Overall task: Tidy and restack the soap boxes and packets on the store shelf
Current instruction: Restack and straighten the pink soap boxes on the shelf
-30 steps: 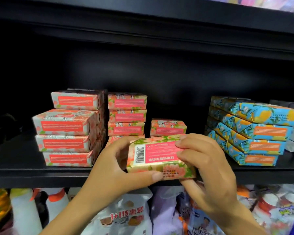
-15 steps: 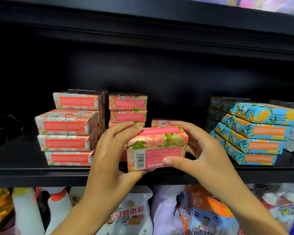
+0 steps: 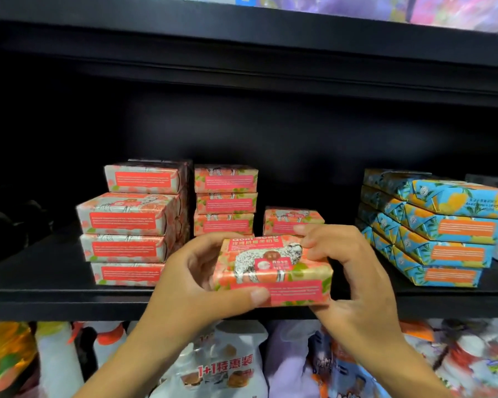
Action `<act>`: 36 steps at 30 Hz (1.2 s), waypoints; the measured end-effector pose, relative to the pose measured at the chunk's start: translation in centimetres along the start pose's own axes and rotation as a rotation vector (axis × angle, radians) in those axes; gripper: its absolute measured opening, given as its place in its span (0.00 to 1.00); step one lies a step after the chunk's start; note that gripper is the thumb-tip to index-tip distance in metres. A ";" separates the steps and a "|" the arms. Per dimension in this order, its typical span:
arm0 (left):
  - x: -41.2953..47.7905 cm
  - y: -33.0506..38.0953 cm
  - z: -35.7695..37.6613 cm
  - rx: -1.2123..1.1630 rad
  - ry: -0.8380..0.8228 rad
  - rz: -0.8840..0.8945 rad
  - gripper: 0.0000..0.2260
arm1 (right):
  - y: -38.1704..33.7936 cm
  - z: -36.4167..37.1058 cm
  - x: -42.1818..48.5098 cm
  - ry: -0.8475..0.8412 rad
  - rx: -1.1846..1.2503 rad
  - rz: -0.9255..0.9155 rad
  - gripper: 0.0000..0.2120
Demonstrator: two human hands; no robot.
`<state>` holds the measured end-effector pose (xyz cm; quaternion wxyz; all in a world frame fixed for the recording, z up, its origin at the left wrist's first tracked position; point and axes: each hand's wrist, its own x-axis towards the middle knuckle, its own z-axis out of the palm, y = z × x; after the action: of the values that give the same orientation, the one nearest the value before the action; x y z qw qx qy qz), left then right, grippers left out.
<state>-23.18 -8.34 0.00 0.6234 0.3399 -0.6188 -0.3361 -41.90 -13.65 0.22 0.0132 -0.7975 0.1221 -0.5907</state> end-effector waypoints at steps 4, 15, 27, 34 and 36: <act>-0.1 0.4 -0.9 0.125 0.151 0.116 0.27 | 0.6 -0.3 -0.7 -0.021 0.020 0.220 0.22; 0.8 -1.7 -0.9 0.369 0.400 0.134 0.29 | 2.9 1.1 -4.1 -0.566 -0.438 0.322 0.21; 2.5 -4.3 -0.6 0.705 0.462 0.179 0.25 | 2.7 1.7 -4.4 -0.461 -0.617 0.185 0.18; 2.2 -4.8 -0.8 0.979 0.420 0.316 0.12 | 2.8 1.7 -4.5 -0.483 -0.647 0.143 0.18; 2.2 -4.8 -0.7 1.016 0.431 0.338 0.10 | 2.9 1.7 -4.6 -0.485 -0.646 0.137 0.18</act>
<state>-22.40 -12.83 -2.85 0.5387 0.5540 -0.6073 0.1844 -42.09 -15.68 -5.03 -0.1703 -0.8667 0.3476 -0.3146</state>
